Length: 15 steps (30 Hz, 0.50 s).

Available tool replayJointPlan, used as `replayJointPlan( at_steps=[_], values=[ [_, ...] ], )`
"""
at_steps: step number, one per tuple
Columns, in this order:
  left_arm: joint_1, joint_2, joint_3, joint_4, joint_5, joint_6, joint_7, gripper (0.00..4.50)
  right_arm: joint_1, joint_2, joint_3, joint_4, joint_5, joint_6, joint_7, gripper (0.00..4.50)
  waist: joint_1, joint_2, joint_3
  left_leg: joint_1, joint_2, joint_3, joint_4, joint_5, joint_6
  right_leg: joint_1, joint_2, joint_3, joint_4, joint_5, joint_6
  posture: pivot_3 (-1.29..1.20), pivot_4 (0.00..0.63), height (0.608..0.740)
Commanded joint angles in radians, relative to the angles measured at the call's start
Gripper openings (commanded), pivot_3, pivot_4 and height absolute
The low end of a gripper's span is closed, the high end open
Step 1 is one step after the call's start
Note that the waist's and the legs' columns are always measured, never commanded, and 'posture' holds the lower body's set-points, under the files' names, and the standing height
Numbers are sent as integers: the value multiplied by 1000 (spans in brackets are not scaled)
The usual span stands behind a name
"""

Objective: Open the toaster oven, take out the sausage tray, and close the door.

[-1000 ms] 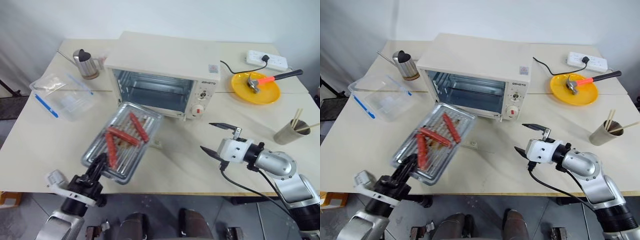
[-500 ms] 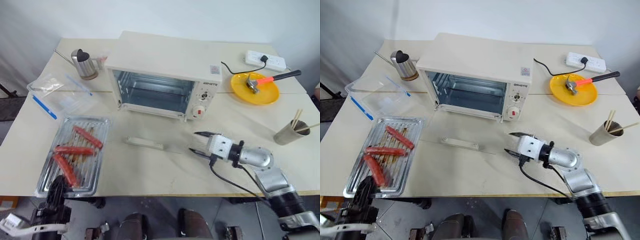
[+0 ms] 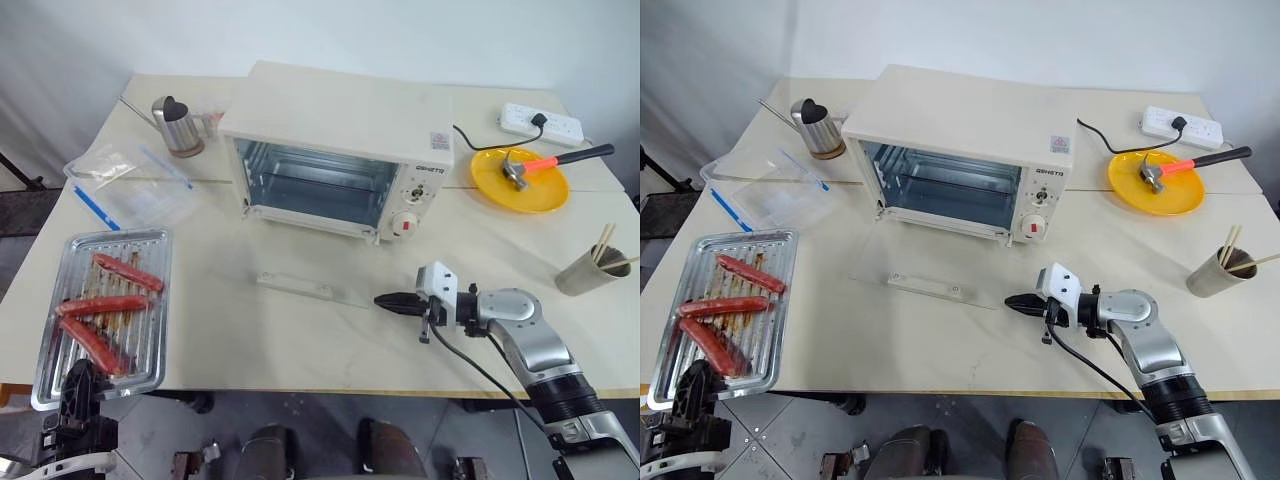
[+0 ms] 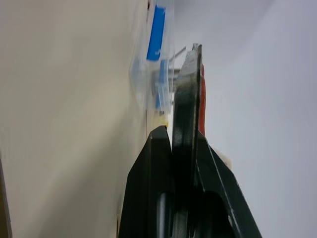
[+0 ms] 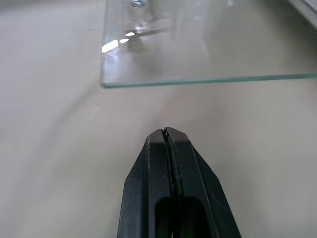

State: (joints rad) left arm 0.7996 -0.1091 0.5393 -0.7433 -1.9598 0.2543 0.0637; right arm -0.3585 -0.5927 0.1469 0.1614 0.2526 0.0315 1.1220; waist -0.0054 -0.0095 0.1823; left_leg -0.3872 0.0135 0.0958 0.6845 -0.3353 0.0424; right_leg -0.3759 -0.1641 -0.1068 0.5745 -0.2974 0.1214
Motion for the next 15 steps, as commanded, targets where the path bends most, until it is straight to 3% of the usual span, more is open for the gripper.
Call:
replayJointPlan(
  at_steps=[1,15],
  values=[
    [17,-55,26,-50,-12,-46,0,0,-46,42,-31,-25,35,-11,-13,27,-4,0,0,0,0,0,0,0,0,0,0,0,0,0,0,0,150,740],
    [26,-35,27,43,-12,39,-39,0,-184,87,-108,-128,112,154,-118,27,2,0,0,0,1,0,0,-3,-1,-1,1,-1,1,1,2,0,150,740]
  ],
)
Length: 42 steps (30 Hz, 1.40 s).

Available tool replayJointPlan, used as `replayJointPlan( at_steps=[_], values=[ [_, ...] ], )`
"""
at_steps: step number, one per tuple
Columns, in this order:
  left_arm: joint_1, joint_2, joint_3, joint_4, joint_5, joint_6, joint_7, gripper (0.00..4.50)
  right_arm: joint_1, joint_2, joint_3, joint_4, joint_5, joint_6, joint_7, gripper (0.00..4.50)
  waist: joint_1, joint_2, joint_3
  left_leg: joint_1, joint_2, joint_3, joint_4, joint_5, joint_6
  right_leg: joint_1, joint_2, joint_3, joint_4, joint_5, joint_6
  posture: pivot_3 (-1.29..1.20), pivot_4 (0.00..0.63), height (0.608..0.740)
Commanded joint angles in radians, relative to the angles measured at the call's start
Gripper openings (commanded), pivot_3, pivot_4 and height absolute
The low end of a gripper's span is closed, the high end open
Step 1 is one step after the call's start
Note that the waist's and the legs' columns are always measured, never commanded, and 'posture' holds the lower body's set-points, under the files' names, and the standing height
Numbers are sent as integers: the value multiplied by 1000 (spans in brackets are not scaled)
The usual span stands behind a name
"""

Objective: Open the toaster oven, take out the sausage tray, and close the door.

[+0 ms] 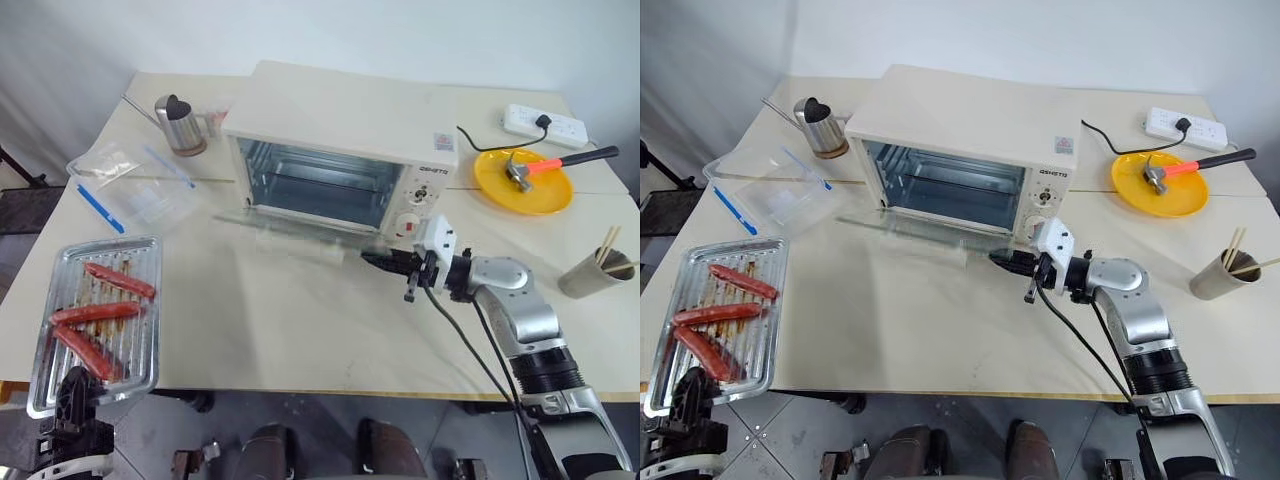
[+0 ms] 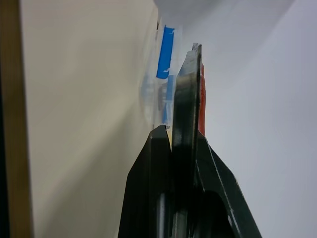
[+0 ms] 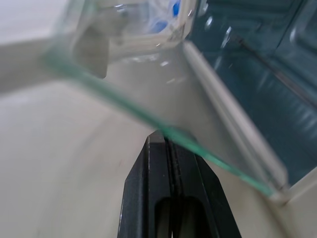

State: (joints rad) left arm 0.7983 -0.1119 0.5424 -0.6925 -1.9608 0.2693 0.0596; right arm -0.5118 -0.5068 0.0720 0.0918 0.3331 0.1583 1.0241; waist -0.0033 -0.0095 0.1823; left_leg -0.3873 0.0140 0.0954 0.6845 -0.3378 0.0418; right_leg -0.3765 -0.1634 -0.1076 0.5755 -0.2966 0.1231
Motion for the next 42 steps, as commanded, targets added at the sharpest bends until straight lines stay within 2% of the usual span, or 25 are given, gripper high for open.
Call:
replayJointPlan(
  at_steps=[1,9,15,21,23,25,28,31,32,35,38,39,42],
  values=[
    [25,-30,25,-3,-11,32,-36,0,-44,5,-38,-60,35,35,-29,27,0,0,0,0,0,0,0,0,0,0,0,0,0,0,0,0,150,740],
    [-2,25,42,63,-11,136,-52,0,-180,84,-94,-9,38,104,-189,27,-6,0,0,0,1,1,0,0,0,-1,1,-1,1,0,0,0,150,740],
    [-16,113,74,130,-11,267,-93,0,-151,66,-84,-110,104,209,-157,27,-4,0,0,0,1,0,0,0,0,-3,0,0,3,0,1,0,150,740],
    [-106,338,123,271,-11,460,-134,0,-70,-28,-35,-238,158,280,-12,27,2,0,0,-2,1,-1,-1,-2,-3,-9,0,-1,12,0,-1,0,150,740],
    [-201,460,131,354,-11,540,-124,0,-67,-66,-22,-228,148,294,26,27,3,1,0,-3,1,0,-1,-2,-3,-10,0,-2,15,0,-1,0,150,740],
    [-290,526,144,423,-11,600,-117,0,-52,-99,-15,-219,151,286,79,27,1,1,0,-3,1,0,-1,0,-3,-11,1,-3,16,0,-1,0,150,740],
    [-398,614,130,518,-11,703,-119,0,-13,-151,-23,-239,208,293,199,887,0,0,0,-2,1,1,-1,1,-2,-9,0,-3,17,1,1,0,150,740],
    [-495,682,124,608,-11,786,-127,0,-5,-145,-44,-220,207,214,237,2021,-9,0,0,-1,1,4,-1,1,-3,-10,0,-4,18,2,4,0,150,740],
    [-531,719,111,643,-11,820,-130,0,-8,-141,-53,-205,208,190,248,2256,-10,0,0,-1,1,4,-1,1,-3,-10,1,-5,18,2,5,0,150,740],
    [-659,800,60,749,-11,908,-132,0,-18,-145,-71,-154,203,122,288,3270,-8,0,0,-1,1,5,-2,2,-6,-12,1,-9,22,3,6,0,150,740],
    [-793,872,-44,846,-11,984,-123,0,-19,-156,-100,-116,214,79,327,4272,-1,0,0,-1,1,7,-2,3,-7,-15,1,-10,25,3,7,0,150,740],
    [-851,873,-73,882,-11,996,-116,0,-13,-164,-107,-111,220,68,349,4488,2,0,0,-1,2,7,-2,4,-8,-15,1,-10,27,4,7,0,150,740],
    [-992,881,-170,964,-11,1047,-106,0,8,-186,-125,-110,236,66,385,4488,4,0,0,-1,2,7,-2,4,-9,-16,1,-9,30,4,8,0,150,740]
  ],
)
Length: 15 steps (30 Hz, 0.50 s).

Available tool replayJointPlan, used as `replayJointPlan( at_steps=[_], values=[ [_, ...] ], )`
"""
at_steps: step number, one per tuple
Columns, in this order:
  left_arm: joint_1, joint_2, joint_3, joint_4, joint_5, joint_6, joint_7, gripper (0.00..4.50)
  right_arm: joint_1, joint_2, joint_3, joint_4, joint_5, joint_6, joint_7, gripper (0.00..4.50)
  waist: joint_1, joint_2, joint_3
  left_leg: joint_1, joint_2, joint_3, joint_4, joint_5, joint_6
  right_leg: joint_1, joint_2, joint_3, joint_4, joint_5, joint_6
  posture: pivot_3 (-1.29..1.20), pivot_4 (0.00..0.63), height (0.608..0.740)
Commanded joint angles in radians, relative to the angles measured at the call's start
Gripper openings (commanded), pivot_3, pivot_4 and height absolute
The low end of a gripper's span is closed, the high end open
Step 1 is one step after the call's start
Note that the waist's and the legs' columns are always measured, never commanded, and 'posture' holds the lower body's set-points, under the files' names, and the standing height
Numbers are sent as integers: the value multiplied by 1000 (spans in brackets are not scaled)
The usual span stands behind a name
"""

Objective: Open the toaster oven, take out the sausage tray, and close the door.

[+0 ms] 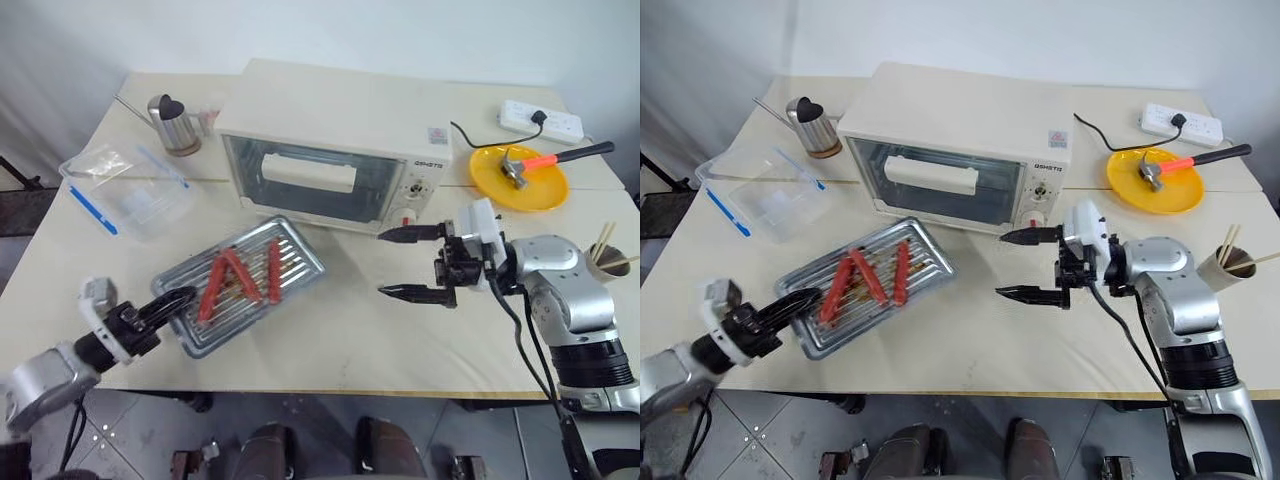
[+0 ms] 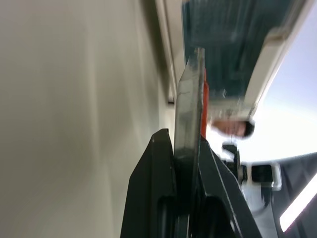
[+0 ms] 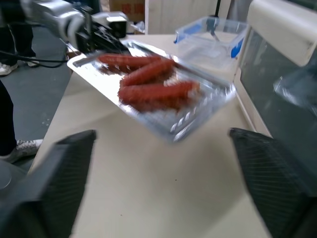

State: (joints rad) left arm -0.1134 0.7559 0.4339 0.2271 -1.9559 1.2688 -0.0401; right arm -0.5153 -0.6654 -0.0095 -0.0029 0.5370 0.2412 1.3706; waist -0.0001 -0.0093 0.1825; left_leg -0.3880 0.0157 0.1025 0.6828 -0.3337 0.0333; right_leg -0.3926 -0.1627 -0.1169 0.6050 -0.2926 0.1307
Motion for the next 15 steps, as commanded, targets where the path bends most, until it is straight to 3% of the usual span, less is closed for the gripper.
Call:
replayJointPlan(
  at_steps=[1,4,8,13,15],
  values=[
    [-127,17,-118,66,-15,77,-4,0,25,-35,-56,-17,37,-27,49,4488,-1,0,0,0,0,-1,0,0,0,0,0,0,1,1,2,0,150,740],
    [-273,9,-240,134,64,166,-46,0,87,-78,-86,-39,40,-42,79,4488,4,0,0,0,-2,-1,0,0,0,0,0,-2,1,4,7,0,150,740],
    [-432,-13,-289,252,193,224,-133,0,119,-112,-138,8,41,-79,93,4488,-2,0,0,0,-2,3,0,0,-1,0,1,-3,-2,5,10,0,150,740],
    [-596,-66,-357,356,424,271,-291,0,136,-144,-213,210,38,-211,213,4488,-2,0,0,1,0,10,0,3,-2,0,1,-3,-7,4,13,0,150,740],
    [-660,-93,-415,392,558,253,-377,0,163,-213,-203,354,30,-335,242,4488,2,-1,0,1,0,16,0,5,-1,1,2,-3,-9,4,13,0,150,740]
  ],
)
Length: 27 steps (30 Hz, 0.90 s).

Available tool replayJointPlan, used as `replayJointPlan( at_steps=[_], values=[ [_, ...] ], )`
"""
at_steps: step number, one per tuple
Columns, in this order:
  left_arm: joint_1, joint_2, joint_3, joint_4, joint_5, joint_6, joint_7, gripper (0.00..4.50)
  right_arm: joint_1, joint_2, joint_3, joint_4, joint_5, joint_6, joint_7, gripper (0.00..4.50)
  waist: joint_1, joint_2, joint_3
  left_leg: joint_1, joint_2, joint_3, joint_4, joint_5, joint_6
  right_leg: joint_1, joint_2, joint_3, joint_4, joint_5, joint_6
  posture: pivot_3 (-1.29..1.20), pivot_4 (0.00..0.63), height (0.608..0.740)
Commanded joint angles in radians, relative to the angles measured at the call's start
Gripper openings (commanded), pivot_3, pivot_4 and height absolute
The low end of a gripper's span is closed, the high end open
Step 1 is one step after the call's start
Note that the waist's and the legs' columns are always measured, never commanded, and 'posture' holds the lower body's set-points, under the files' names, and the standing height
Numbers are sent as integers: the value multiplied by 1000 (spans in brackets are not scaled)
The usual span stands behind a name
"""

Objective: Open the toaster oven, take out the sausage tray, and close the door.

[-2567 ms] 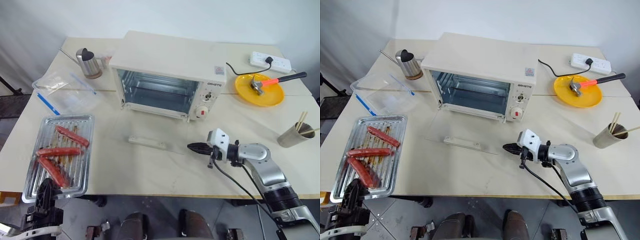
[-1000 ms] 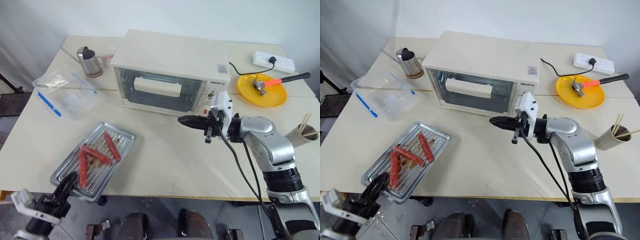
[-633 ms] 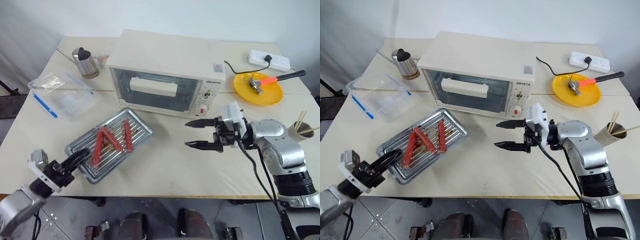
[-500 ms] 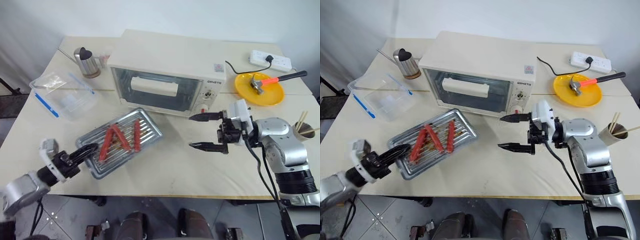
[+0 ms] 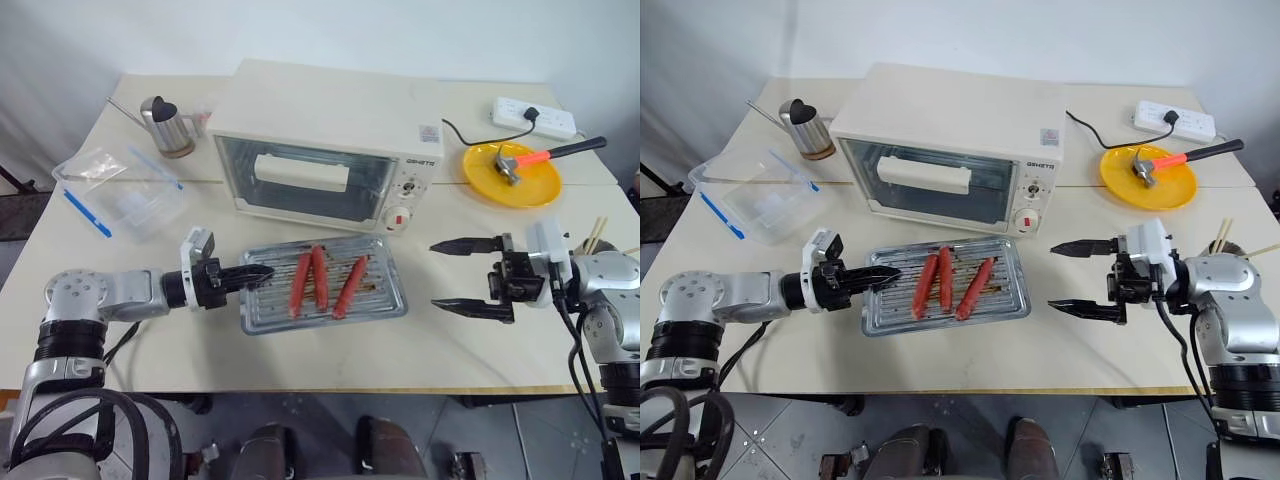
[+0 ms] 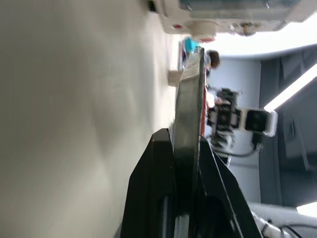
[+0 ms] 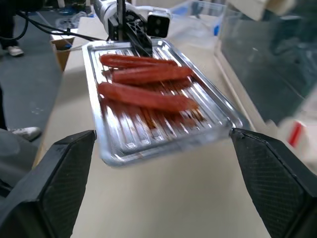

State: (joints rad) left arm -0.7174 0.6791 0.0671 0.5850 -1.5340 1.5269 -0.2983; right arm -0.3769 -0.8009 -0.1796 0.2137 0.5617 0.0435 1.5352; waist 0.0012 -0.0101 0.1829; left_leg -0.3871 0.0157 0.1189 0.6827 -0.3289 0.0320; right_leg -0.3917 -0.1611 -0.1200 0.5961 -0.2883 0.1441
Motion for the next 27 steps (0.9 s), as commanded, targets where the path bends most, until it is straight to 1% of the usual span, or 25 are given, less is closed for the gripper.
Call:
replayJointPlan(
  at_steps=[1,5,8,11,12,15,17,18,19,20,22,25,26,27],
  values=[
    [-73,-21,-68,45,188,-14,-159,0,34,-107,-14,178,6,-185,78,4488,4,0,0,0,-1,2,0,1,0,0,0,0,0,0,1,0,150,740],
    [-128,-27,-112,102,351,-26,-316,0,1,-161,25,324,2,-266,79,4488,-8,0,0,0,0,2,-1,1,0,-1,0,2,-1,0,1,0,150,740],
    [-146,-30,-158,116,462,-44,-425,0,-43,-160,30,390,-9,-299,79,4488,-19,0,0,1,1,1,-1,1,-1,-1,0,4,1,0,1,0,150,740],
    [-166,-39,-182,146,552,-67,-504,0,-81,-145,28,403,-11,-292,79,4488,-23,0,0,1,1,-1,-1,2,-1,-2,0,4,2,1,1,0,150,740],
    [-174,-43,-188,155,579,-72,-528,667,-91,-139,29,400,-12,-287,79,4500,-23,0,0,2,1,-1,0,2,-1,-1,0,5,3,1,1,0,150,740],
    [-196,-49,-197,176,645,-81,-587,1291,-109,-129,33,388,-13,-272,79,4500,-23,0,0,2,1,-2,0,2,-1,-2,-1,5,3,1,1,0,150,740],
    [-212,-34,-213,184,693,-93,-630,1914,-124,-123,41,381,-12,-263,79,4500,-23,0,0,1,1,-2,0,2,-1,-2,-1,5,3,1,1,0,150,740],
    [-218,-24,-221,184,715,-103,-653,2326,-131,-120,46,378,-13,-258,79,4500,-23,0,0,1,1,-2,0,2,-1,-2,-1,5,4,1,1,0,150,740],
    [-225,-14,-223,186,738,-120,-671,2479,-138,-119,51,378,-14,-256,79,4500,-23,0,0,1,1,-2,0,2,-1,-2,-1,5,4,1,1,0,150,740],
    [-231,-6,-226,192,761,-137,-691,2805,-143,-118,55,376,-16,-252,79,4500,-23,0,0,1,1,-2,0,2,-1,-3,-1,5,4,1,1,0,150,740],
    [-240,21,-241,197,821,-192,-725,3360,-156,-121,68,382,-17,-248,79,4500,-24,0,0,1,1,-2,0,2,-1,-3,-1,5,5,1,1,0,150,740],
    [-235,77,-292,169,913,-304,-820,4204,-180,-128,96,410,-24,-256,79,4500,-29,0,0,1,1,-2,0,2,-1,-3,-2,5,5,1,1,0,150,740],
    [-232,87,-304,161,936,-334,-848,4453,-183,-131,104,415,-24,-258,79,4500,-29,0,0,1,1,-2,0,2,-1,-3,-2,5,5,1,1,0,150,740],
    [-223,101,-324,142,961,-360,-877,4453,-186,-135,113,419,-23,-261,79,4500,-29,0,0,1,1,-2,0,2,-1,-4,-2,5,6,1,1,0,150,740]
  ],
)
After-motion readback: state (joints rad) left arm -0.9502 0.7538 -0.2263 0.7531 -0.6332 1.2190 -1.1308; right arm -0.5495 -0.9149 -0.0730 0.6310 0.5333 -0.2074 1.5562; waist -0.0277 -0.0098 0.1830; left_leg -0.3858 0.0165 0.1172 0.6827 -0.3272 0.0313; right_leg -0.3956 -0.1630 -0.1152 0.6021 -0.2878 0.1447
